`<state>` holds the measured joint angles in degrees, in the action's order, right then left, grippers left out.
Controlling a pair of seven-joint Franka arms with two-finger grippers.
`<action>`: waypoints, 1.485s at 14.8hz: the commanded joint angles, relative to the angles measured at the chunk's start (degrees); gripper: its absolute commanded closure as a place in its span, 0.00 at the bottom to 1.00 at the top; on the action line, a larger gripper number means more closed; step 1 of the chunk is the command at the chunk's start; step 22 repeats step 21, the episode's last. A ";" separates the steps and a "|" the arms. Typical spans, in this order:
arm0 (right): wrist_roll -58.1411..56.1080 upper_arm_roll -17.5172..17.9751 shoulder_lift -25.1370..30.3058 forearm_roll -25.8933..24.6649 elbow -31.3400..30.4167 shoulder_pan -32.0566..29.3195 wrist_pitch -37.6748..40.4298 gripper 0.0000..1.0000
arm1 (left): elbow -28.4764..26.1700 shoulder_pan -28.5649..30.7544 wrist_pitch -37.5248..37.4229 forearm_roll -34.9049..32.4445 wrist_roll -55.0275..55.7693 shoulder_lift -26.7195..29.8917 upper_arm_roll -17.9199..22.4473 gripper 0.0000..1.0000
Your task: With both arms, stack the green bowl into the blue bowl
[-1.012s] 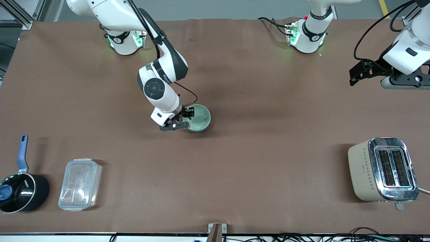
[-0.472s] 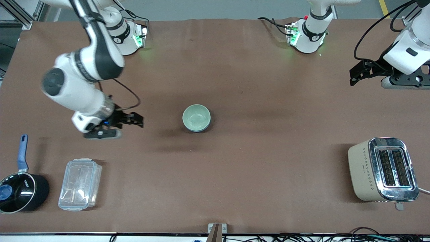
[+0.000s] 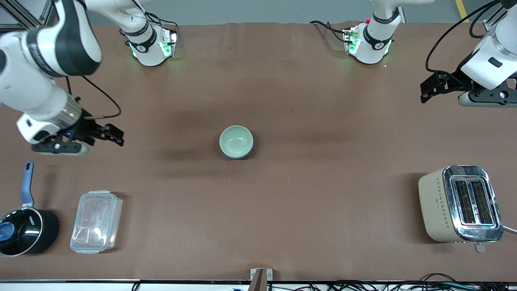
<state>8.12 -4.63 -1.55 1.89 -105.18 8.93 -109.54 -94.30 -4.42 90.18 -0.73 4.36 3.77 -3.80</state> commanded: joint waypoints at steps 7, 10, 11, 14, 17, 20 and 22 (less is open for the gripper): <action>-0.04 1.38 1.64 -0.93 17.79 -6.03 23.03 0.00 | 1.22 0.03 -0.80 0.73 -1.28 0.28 0.19 0.00; -0.13 1.55 1.64 -0.84 21.76 -6.64 29.63 0.00 | 2.01 0.03 -0.89 0.56 -1.28 -0.16 0.28 0.00; -0.21 1.64 1.64 -0.84 22.55 -6.99 31.22 0.00 | 2.79 0.03 -0.89 0.56 -1.11 -0.42 0.28 0.00; -3.28 1.64 2.60 -0.66 22.65 -8.92 32.73 0.00 | 3.15 -0.06 -0.89 0.38 -0.93 -0.60 0.19 0.00; -3.64 1.73 2.87 -0.84 22.12 -9.89 32.55 0.00 | 3.15 -0.06 -0.89 0.29 -1.28 -0.95 0.19 0.00; -3.64 2.69 2.78 -0.93 21.42 -10.86 32.11 0.00 | 3.15 -0.15 -0.89 0.29 -1.28 -0.95 0.19 0.00; -3.64 2.78 2.78 -0.93 21.24 -11.12 31.94 0.00 | 3.15 -0.15 -0.89 0.29 -1.28 -0.95 0.19 0.00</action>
